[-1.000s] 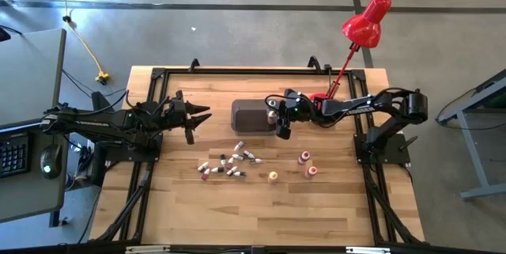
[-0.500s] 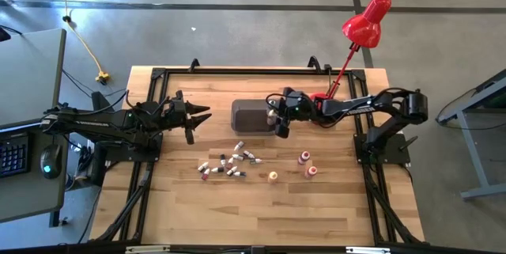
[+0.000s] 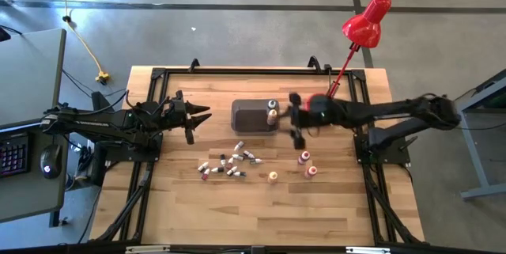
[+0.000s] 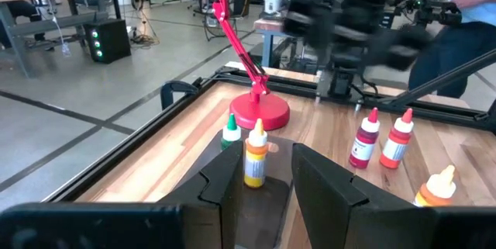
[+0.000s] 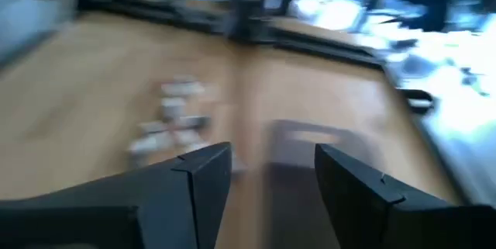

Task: Pick & Place food coloring
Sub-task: Put the big red food coloring bottle into the black bin

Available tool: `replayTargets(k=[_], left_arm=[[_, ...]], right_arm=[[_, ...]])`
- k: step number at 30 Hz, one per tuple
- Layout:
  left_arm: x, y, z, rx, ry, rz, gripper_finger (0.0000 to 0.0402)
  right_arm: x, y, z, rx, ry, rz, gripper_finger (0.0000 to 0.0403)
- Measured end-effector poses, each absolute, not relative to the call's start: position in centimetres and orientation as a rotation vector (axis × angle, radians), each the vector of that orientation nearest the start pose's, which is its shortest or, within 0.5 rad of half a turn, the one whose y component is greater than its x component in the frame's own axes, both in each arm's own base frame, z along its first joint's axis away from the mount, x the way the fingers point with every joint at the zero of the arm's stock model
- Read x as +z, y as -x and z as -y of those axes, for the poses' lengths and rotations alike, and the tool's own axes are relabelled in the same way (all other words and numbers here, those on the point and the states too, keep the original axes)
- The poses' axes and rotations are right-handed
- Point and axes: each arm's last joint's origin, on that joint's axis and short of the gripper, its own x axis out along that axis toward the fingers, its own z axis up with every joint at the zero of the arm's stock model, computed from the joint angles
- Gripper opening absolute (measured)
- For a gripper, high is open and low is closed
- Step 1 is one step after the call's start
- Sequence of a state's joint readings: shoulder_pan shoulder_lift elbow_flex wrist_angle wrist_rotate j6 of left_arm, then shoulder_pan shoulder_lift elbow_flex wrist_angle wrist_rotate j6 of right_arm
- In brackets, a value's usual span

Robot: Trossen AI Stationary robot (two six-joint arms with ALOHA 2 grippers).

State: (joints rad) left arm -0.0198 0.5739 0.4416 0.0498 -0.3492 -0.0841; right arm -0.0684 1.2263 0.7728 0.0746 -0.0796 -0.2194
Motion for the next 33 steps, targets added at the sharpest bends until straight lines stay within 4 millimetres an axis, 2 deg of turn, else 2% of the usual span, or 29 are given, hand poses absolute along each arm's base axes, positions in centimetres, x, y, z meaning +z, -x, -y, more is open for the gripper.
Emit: replayTargets(k=[2,6,14,16,21,33], left_arm=[[26.6,-14.4,-0.7,0.332,0.068,-0.068,0.0111],[26.6,-14.4,-0.7,0.333,0.068,-0.068,0.0111],[26.6,-14.4,-0.7,0.333,0.068,-0.068,0.0111],[26.6,-14.4,-0.7,0.332,0.068,-0.068,0.0111],[26.6,-14.4,-0.7,0.332,0.068,-0.068,0.0111],[26.6,-14.4,-0.7,0.333,0.068,-0.068,0.0111]], right_arm=[[26.1,-25.9,-0.2,0.094,0.162,-0.438,0.0181],[25.4,-24.3,-2.9,0.034,0.122,-0.586,0.0181],[24.9,-22.3,-6.0,-0.048,0.115,-0.687,0.0181],[24.6,-21.9,-6.4,-0.095,0.126,-0.703,0.0181],[24.1,-21.0,-6.6,-0.220,0.008,-0.755,0.0181],[23.4,-20.2,-7.2,-0.175,-0.069,-0.859,0.0181]])
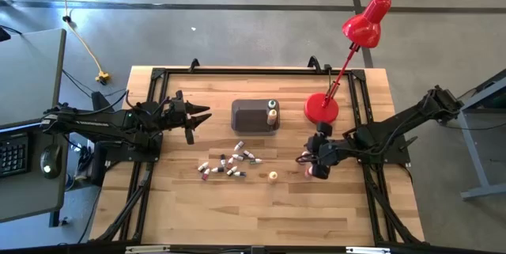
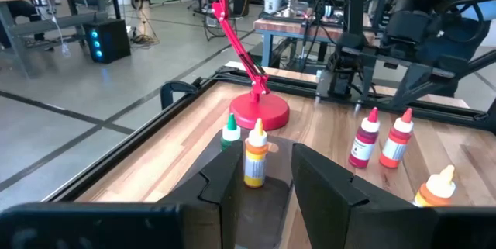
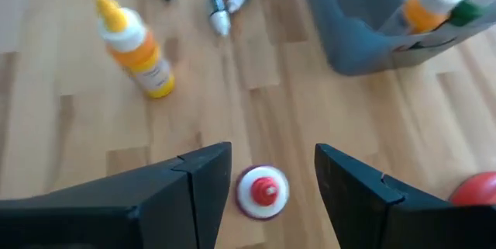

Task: Pick & Place food coloring
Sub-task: Put the big red food coloring bottle into the black bin

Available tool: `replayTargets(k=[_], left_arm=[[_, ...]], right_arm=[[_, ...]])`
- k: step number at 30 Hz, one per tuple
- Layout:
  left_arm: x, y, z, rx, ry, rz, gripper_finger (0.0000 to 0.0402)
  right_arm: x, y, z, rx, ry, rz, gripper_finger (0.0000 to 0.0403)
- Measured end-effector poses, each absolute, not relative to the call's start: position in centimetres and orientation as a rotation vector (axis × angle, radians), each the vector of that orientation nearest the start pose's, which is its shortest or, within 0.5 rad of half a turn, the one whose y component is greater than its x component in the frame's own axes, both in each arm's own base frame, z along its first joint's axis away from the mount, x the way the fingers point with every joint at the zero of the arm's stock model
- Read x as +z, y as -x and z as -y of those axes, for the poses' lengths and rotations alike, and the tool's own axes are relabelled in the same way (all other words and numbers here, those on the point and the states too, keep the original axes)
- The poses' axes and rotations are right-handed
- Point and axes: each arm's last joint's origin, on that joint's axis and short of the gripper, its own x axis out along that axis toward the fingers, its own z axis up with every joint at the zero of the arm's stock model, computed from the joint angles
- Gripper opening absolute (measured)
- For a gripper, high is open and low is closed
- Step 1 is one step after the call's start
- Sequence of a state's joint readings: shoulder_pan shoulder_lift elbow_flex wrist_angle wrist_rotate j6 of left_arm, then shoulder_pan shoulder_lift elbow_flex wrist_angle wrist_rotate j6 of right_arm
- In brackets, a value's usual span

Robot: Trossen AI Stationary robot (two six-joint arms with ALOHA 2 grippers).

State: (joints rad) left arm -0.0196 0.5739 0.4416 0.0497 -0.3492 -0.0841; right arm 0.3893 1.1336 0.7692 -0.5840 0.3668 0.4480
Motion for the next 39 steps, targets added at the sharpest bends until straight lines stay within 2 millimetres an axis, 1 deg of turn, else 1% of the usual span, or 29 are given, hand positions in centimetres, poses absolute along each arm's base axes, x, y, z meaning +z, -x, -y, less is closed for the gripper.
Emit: replayTargets(k=[2,5,7,9,13,17,21,23,25,28,34,37,39], left_arm=[[26.6,-14.4,-0.7,0.332,0.068,-0.068,0.0111],[26.6,-14.4,-0.7,0.333,0.068,-0.068,0.0111],[26.6,-14.4,-0.7,0.332,0.068,-0.068,0.0111],[26.6,-14.4,-0.7,0.332,0.068,-0.068,0.0111],[26.6,-14.4,-0.7,0.332,0.068,-0.066,0.0111],[26.6,-14.4,-0.7,0.332,0.068,-0.066,0.0111],[26.7,-14.4,-0.7,0.332,0.070,-0.058,0.0111],[26.7,-14.4,-0.7,0.332,0.069,-0.062,0.0111],[26.7,-14.4,-0.7,0.332,0.072,-0.061,0.0111],[26.6,-14.4,-0.7,0.331,0.070,-0.074,0.0111],[26.6,-14.4,-0.7,0.318,0.072,-0.069,0.0111],[26.6,-14.4,-0.7,0.318,0.072,-0.069,0.0111],[26.6,-14.4,-0.7,0.318,0.072,-0.068,0.0111]], right_arm=[[23.0,-20.2,-7.2,-0.155,-0.083,-0.856,0.0181],[21.3,-19.9,-7.2,-0.138,-0.112,-0.882,0.0181],[20.4,-19.8,-7.1,-0.150,-0.112,-0.858,0.0181],[19.8,-19.7,-7.0,-0.170,-0.084,-0.832,0.0181],[18.2,-19.1,-6.6,-0.163,-0.038,-0.863,0.0181],[16.9,-18.8,-6.4,-0.175,-0.082,-0.834,0.0181],[16.3,-18.9,-6.5,-0.105,-0.072,-0.764,0.0180],[15.8,-18.8,-6.5,-0.087,-0.049,-0.768,0.0174],[16.0,-18.9,-6.5,-0.102,-0.051,-0.749,0.0163],[15.7,-18.6,-6.2,-0.158,-0.041,-0.774,0.0145],[15.9,-18.9,-5.9,-0.172,-0.060,-0.752,0.0147],[16.4,-19.5,-5.8,-0.148,-0.044,-0.681,0.0151],[17.2,-20.2,-5.8,-0.114,-0.028,-0.587,0.0149]])
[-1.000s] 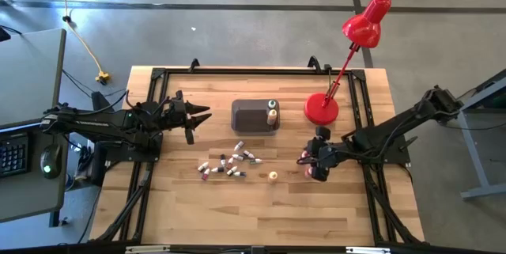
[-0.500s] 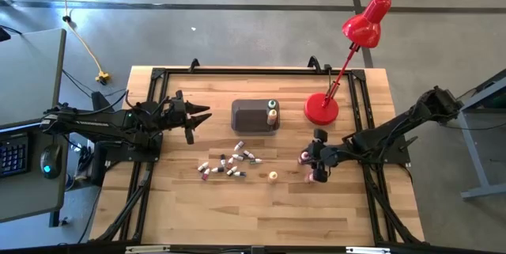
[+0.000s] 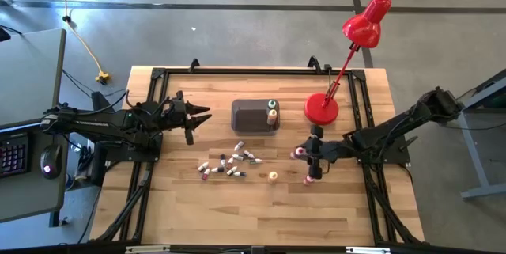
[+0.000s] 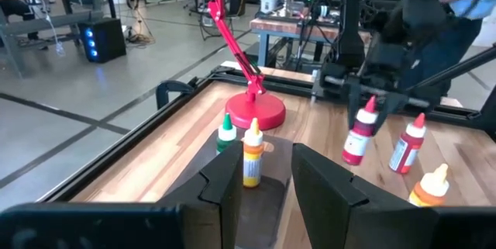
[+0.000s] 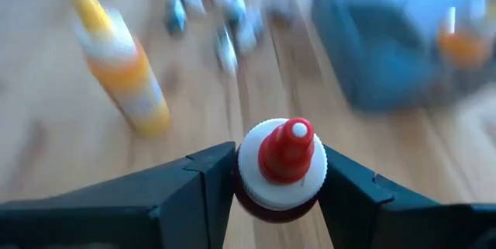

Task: Pick & Place food coloring
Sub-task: Put the big red food coloring bottle into the black bin

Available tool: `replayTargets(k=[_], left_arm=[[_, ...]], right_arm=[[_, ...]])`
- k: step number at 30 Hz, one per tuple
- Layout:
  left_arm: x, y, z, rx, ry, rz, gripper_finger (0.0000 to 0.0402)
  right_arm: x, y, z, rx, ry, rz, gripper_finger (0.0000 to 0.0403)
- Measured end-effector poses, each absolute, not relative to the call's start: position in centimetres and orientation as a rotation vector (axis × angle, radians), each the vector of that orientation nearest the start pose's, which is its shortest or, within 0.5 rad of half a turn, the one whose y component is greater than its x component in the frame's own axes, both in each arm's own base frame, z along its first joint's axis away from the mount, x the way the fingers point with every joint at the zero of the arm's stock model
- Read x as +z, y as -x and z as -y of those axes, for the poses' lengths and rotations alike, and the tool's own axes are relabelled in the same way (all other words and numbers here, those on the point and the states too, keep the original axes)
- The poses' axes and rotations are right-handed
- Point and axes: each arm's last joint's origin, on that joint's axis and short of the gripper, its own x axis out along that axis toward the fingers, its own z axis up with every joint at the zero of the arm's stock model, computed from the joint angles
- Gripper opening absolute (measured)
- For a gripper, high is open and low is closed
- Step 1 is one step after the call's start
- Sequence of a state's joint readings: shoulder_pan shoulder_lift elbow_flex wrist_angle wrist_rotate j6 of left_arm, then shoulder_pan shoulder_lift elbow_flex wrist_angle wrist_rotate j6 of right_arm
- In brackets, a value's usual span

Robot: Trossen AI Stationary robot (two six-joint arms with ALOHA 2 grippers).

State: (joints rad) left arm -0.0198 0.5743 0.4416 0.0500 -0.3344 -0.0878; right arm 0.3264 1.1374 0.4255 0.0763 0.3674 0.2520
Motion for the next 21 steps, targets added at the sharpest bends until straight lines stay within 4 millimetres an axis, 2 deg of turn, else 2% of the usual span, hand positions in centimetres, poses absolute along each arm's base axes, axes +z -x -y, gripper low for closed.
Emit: replayTargets(k=[5,10,16,21], left_arm=[[26.7,-14.4,-0.7,0.317,0.073,-0.063,0.0111],[26.7,-14.4,-0.7,0.317,0.074,-0.061,0.0111],[26.7,-14.4,-0.7,0.317,0.074,-0.059,0.0111],[26.7,-14.4,-0.7,0.316,0.074,-0.060,0.0111]], right_arm=[[19.2,-21.8,-4.6,-0.031,-0.013,-0.385,0.0143],[20.5,-22.7,-1.6,-0.126,0.070,-0.282,0.0148],[22.0,-24.8,2.1,-0.159,0.116,-0.272,0.0147],[20.8,-26.5,4.2,-0.191,0.070,-0.410,0.0149]])
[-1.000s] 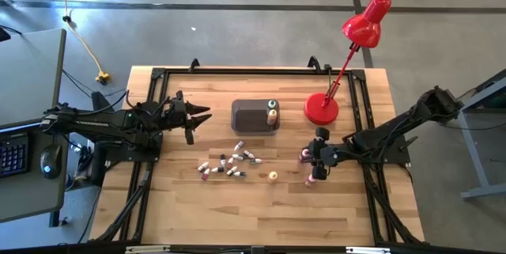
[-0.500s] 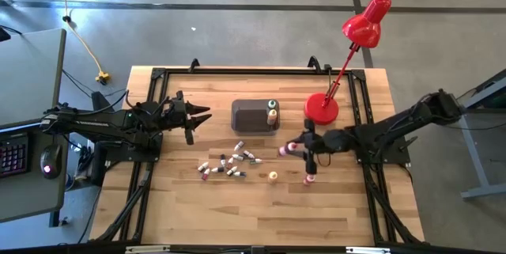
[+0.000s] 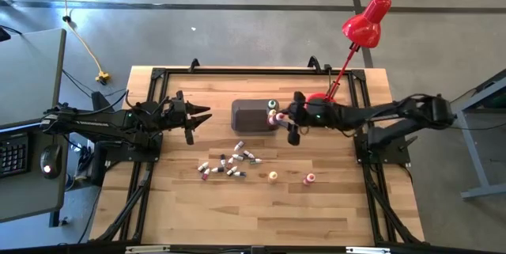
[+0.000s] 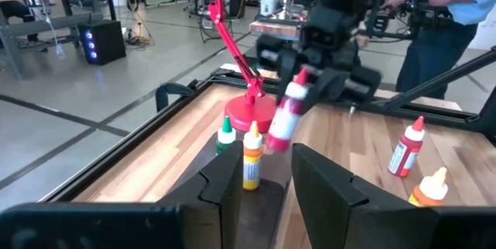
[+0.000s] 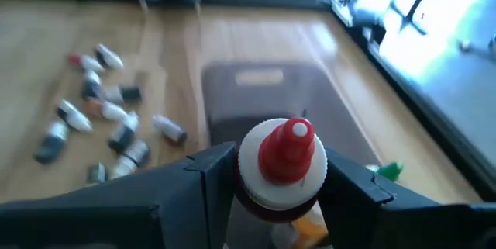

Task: Pick & Place food coloring
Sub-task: Put the big red food coloring bottle into the black bin

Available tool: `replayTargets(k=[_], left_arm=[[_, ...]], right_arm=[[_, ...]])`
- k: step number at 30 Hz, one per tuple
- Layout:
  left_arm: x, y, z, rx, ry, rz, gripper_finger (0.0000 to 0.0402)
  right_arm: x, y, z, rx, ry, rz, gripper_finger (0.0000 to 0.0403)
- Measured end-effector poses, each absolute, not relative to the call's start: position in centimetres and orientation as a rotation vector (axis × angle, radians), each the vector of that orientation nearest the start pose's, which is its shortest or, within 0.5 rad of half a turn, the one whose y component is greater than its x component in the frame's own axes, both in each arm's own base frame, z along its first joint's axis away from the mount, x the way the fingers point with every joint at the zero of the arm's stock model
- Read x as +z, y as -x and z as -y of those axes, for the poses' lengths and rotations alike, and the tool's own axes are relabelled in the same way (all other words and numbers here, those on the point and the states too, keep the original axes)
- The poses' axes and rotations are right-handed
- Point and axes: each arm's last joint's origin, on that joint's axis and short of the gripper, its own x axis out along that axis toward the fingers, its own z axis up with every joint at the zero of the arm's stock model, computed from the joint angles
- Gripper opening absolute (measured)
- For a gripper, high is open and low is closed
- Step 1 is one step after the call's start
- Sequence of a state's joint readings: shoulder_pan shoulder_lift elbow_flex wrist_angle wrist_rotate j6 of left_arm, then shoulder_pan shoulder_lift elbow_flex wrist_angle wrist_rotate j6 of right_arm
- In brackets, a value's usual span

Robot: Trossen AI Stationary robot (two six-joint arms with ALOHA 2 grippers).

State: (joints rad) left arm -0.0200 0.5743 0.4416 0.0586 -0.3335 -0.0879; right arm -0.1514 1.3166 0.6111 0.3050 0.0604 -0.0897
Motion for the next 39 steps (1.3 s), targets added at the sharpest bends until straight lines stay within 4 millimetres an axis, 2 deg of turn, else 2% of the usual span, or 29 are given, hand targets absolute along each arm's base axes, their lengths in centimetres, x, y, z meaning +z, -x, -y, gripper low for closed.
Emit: replayTargets(k=[8,14,24,28,39], left_arm=[[26.7,-14.4,-0.7,0.315,0.074,-0.062,0.0111],[26.6,-14.4,-0.7,0.315,0.073,-0.065,0.0111],[26.6,-14.4,-0.7,0.316,0.072,-0.069,0.0111],[26.6,-14.4,-0.7,0.316,0.073,-0.068,0.0111],[26.6,-14.4,-0.7,0.316,0.073,-0.068,0.0111]], right_arm=[[19.9,-29.2,5.0,-0.189,0.047,-0.593,0.0149],[19.7,-30.4,5.3,-0.219,0.020,-0.709,0.0149],[17.6,-30.7,5.8,-0.262,-0.032,-0.786,0.0152],[17.5,-30.7,5.8,-0.266,-0.032,-0.791,0.0154],[17.4,-30.7,5.8,-0.266,-0.033,-0.799,0.0193]])
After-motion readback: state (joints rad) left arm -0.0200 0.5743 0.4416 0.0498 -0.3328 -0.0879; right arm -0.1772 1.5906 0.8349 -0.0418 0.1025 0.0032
